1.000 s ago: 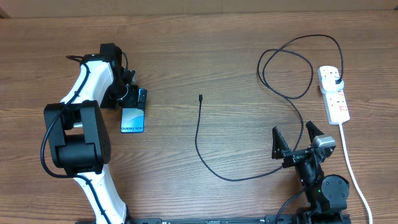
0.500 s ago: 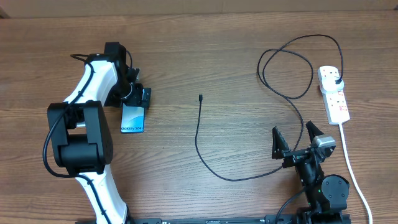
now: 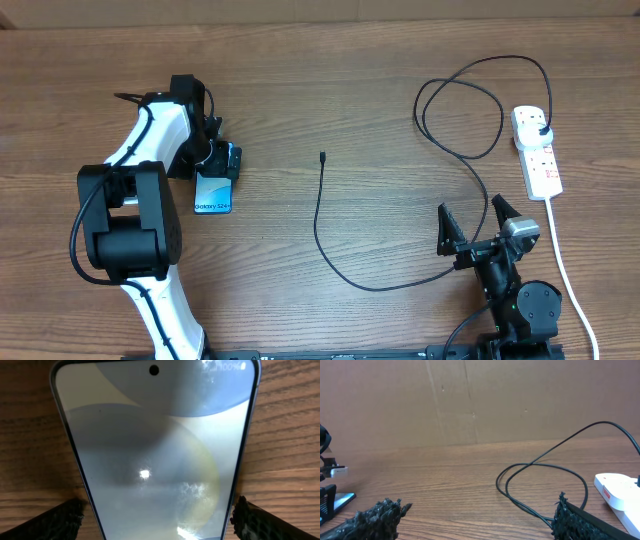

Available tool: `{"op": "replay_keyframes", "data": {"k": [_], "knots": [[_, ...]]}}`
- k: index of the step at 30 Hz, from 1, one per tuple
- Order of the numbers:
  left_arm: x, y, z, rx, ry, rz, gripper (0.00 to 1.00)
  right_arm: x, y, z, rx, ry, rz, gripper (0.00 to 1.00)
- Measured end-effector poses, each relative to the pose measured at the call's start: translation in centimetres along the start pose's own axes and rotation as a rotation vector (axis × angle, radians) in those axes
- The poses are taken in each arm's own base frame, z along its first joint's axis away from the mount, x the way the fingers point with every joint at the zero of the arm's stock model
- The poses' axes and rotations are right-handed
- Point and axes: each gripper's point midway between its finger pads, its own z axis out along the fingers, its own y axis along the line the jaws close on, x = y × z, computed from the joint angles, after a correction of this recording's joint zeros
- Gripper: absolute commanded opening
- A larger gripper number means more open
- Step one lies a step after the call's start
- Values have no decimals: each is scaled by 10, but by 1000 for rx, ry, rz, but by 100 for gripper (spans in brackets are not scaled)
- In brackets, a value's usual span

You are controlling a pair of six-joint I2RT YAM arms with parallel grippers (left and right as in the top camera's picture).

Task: Plug charger to phone and switch on socket
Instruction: 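Close the left gripper on the phone's bottom edge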

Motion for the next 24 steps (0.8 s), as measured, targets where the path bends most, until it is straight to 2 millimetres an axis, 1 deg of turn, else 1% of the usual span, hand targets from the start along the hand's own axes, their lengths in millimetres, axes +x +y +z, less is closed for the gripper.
{"op": "replay_keyframes", "data": {"k": [7,11,12,13,17,21,24], "knots": [[-1,0,2,-6,-27,-5,94,0,0,0,0,0,0,100],[-1,0,2,-10,-42,-4,86,0,0,0,0,0,0,100],[-1,0,2,-11,-44,-8,81,0,0,0,0,0,0,100],[-1,0,3,-14,-47,-14,79,0,0,0,0,0,0,100],[-1,-2,2,-12,-50,-91,77,0,0,0,0,0,0,100],[-1,-5,2,4,-50,-197,64,0,0,0,0,0,0,100],[0,-10,1,36,-42,-271,64,0,0,0,0,0,0,100]]}}
